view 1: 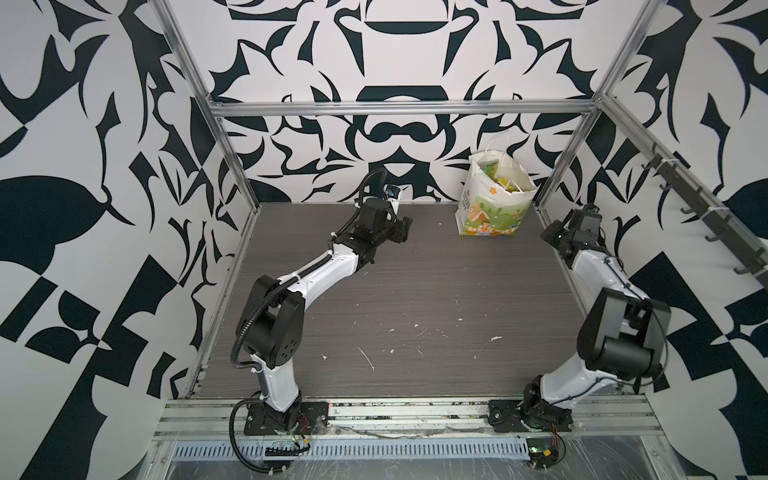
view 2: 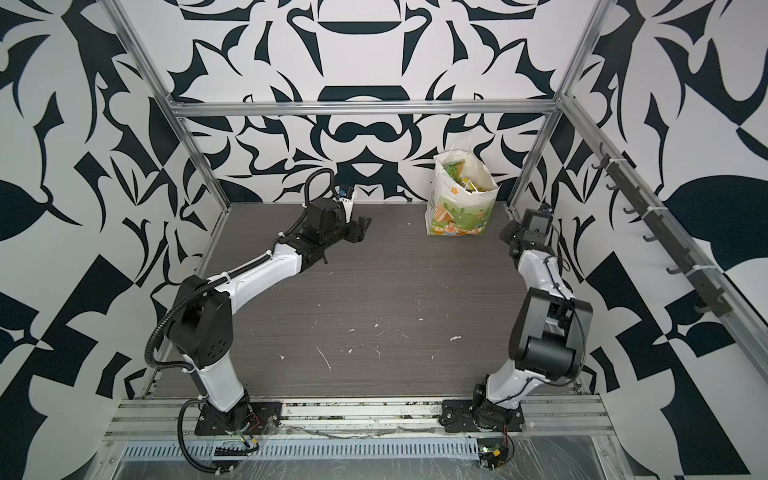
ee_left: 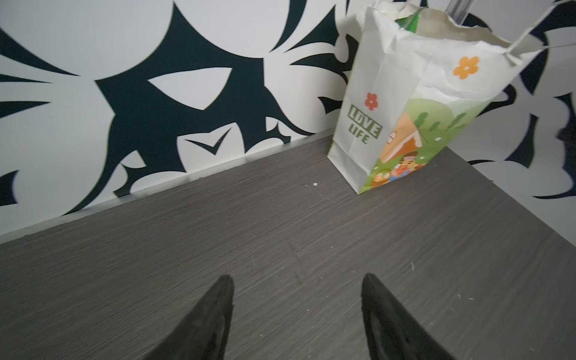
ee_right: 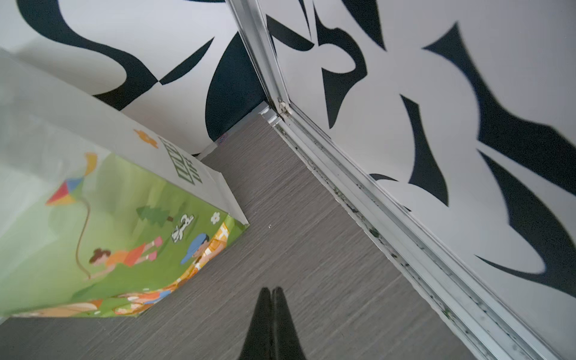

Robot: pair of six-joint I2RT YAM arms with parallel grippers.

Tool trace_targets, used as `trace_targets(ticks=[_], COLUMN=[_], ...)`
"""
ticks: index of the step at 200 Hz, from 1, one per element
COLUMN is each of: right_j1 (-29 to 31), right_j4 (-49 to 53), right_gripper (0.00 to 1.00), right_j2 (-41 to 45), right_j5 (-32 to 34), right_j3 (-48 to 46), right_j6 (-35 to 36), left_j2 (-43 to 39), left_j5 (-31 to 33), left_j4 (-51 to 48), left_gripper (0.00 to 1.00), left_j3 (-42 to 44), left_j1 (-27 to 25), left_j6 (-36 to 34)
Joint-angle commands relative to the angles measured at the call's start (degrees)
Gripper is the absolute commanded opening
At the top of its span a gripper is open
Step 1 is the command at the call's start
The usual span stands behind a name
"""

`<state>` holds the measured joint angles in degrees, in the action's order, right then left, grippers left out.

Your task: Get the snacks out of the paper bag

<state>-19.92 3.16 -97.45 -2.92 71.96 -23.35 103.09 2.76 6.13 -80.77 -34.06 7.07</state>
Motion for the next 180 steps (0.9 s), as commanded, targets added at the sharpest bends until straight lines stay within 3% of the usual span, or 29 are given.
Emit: trace_targets(ticks=[1, 30, 91, 133, 180], right_j1=[-0.5, -0.6, -0.6, -0.7, -0.7], right_j4=[5.9, 11.5, 13.6, 11.6, 11.9], right_gripper=[0.04, 0.04, 0.04, 0.06, 0.06], right_j2=[-6.4, -18.1, -32.7, -44.4, -58.3], right_j5=[-4.4, -6.4, -7.9, -20.4, -30.8], right_j3=[10.7, 24.9, 45.0, 58.3, 76.1], right_j6=[3.6, 5.7, 10.1, 11.8, 7.2], left_j2=[-0.6, -3.9, -8.9, -8.7, -8.4], left_j5=[-2.0, -1.7, 1.5, 0.1, 0.0], left_j4=[-0.6, 1.6, 1.5, 1.3, 0.5], left_gripper=[0.68, 0.68, 0.68, 0.69, 0.69], left_j3=[-0.2, 5.3, 13.2, 12.4, 10.8], left_j1=[0.4, 0.3, 0.2, -0.2, -1.7], left_j6=[2.7, 4.5, 5.1, 4.5, 1.6])
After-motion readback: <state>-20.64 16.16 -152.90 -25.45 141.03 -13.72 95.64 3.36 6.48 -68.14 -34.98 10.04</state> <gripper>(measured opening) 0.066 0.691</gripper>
